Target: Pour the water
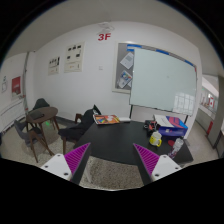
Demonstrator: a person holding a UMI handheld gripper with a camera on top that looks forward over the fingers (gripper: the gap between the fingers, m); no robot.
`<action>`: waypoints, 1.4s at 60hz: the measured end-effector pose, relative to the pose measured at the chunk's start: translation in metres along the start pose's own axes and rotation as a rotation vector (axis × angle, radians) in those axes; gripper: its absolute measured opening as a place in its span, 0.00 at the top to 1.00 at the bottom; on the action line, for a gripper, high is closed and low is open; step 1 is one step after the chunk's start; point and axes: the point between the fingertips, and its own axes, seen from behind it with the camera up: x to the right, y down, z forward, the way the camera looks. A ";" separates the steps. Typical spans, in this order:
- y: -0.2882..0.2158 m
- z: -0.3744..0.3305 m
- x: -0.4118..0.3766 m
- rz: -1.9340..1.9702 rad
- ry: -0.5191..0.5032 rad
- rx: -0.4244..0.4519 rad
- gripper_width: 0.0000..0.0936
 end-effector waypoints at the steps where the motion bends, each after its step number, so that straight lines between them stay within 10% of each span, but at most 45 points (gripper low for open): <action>1: 0.001 0.000 0.001 0.002 0.002 -0.001 0.09; 37: 0.189 0.093 0.262 0.126 0.207 -0.186 0.10; 67: 0.186 0.273 0.476 0.122 0.289 -0.032 0.10; 84: 0.171 0.306 0.486 0.064 0.244 0.069 0.49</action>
